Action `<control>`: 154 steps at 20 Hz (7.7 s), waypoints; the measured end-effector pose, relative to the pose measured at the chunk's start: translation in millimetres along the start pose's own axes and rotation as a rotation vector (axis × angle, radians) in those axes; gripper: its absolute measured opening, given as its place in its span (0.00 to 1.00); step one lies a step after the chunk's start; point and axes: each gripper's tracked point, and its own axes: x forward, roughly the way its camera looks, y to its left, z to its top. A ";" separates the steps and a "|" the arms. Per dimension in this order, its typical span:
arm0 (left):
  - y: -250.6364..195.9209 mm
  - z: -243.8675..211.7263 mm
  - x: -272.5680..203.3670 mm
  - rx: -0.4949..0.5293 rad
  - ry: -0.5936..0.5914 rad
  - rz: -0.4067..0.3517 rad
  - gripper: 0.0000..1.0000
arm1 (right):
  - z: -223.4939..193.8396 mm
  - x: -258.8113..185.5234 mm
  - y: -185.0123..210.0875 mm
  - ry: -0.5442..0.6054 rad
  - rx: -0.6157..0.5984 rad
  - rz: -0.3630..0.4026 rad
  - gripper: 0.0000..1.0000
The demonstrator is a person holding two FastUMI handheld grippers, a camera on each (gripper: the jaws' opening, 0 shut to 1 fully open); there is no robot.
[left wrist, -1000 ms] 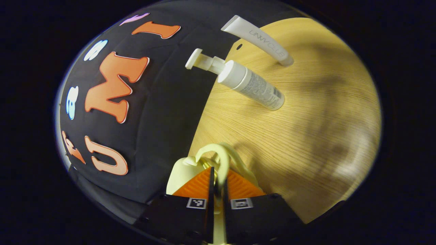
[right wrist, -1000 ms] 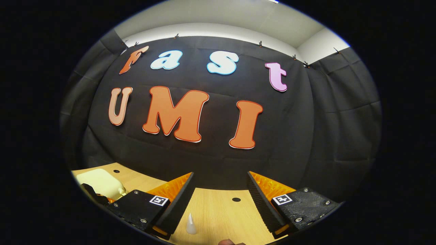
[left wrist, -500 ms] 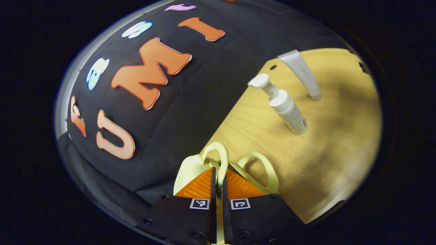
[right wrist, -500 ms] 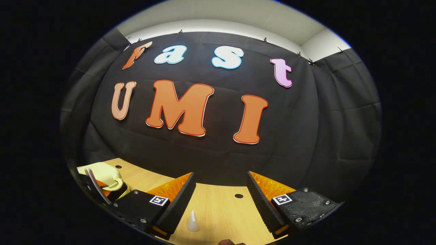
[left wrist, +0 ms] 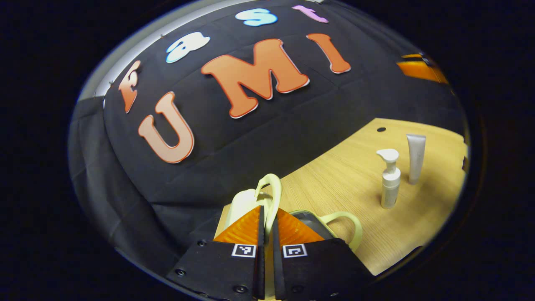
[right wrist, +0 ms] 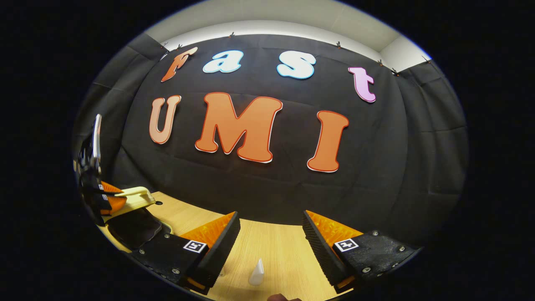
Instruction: First open the suitcase, pack the skin care products into it, and then close the suitcase.
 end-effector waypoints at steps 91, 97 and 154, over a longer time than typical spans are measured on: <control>-205.1 34.1 76.3 -0.234 -0.069 -0.352 1.00 | -107.3 -3.6 -32.6 0.196 -0.005 -0.009 0.96; -255.3 5.3 99.2 -0.234 0.017 -0.407 1.00 | -112.7 -4.3 -45.9 0.218 -0.038 -0.002 0.95; -48.1 24.3 47.0 -0.412 0.169 -0.080 0.60 | -275.6 46.7 41.9 0.541 -0.005 0.386 0.46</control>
